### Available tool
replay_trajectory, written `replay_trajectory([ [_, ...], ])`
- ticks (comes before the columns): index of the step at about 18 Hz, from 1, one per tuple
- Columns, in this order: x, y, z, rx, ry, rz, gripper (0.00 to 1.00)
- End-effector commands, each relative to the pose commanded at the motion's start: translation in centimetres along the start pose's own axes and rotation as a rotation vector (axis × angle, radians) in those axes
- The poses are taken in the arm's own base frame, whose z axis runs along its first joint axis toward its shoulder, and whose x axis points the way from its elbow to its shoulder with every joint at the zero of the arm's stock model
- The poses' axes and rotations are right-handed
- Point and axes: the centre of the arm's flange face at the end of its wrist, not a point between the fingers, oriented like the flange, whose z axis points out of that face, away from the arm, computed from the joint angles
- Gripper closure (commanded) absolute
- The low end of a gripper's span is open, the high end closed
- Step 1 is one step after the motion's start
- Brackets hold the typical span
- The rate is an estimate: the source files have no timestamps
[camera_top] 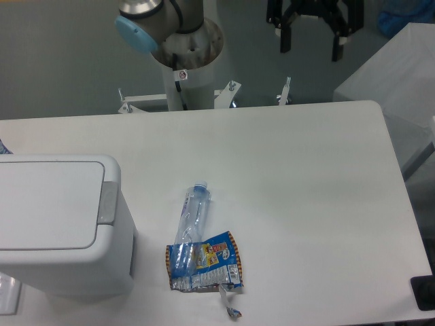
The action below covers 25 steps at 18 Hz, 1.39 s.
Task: Open the trash can
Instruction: 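Move the open gripper down into view above the table, then move the gripper toward the white trash bin's lid edge and lower it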
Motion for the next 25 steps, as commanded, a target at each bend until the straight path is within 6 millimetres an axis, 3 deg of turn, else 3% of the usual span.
replay_trajectory([
  [6,-0.2,-1.2,0.1,0.021,0.003,-0.210,0.00],
  [10,0.1,-5.0,2.0,0.081,-0.004,-0.327,0.00],
  [14,0.5,-7.0,2.9,0.097,0.000,-0.393,0.00],
  [18,1.7,-8.7,4.2,0.056,0.014,-0.399,0.00],
  [25,4.4,-14.3,8.1,0.052,0.056,-0.613,0.00],
])
